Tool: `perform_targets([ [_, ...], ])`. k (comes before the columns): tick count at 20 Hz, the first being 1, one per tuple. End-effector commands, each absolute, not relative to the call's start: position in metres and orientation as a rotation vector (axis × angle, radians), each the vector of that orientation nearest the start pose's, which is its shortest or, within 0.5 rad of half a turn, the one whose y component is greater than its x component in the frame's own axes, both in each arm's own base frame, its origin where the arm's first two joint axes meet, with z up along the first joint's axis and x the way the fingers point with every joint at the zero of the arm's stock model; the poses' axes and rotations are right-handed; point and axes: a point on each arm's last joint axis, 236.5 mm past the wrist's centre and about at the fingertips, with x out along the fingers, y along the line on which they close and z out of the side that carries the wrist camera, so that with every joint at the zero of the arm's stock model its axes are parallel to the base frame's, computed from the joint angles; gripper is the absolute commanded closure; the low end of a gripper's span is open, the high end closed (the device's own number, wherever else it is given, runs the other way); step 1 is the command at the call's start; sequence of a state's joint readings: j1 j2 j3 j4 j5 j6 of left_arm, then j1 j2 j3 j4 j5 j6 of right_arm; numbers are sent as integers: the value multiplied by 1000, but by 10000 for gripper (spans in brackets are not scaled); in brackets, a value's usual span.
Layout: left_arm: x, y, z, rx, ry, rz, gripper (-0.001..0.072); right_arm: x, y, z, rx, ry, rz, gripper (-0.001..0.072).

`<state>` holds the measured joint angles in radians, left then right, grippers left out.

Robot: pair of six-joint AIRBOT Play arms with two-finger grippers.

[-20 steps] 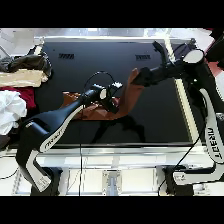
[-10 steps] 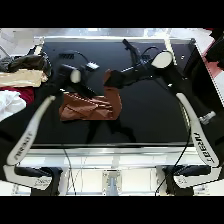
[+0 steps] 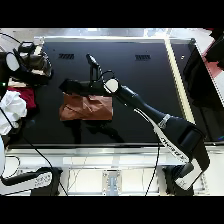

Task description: Fold the shirts.

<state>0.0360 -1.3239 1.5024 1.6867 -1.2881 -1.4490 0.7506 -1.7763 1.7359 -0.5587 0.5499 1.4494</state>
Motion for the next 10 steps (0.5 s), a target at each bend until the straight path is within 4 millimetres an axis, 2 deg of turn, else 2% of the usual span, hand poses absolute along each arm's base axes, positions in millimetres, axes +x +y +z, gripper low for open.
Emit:
perform_targets([
  [1, 422, 56, 114, 158, 1113, 82, 693, 417, 489, 145, 514, 785, 956, 39],
  [3, 422, 56, 114, 158, 1113, 82, 693, 435, 429, 143, 456, 895, 902, 38],
  [6, 422, 54, 114, 152, 1112, 76, 693, 467, 326, 142, 356, 954, 748, 38],
  [8, 423, 49, 113, 136, 1111, 61, 693, 483, 257, 122, 307, 1028, 570, 38],
  [10, 423, 46, 113, 123, 1110, 50, 693, 483, 218, 85, 274, 1128, 464, 38],
])
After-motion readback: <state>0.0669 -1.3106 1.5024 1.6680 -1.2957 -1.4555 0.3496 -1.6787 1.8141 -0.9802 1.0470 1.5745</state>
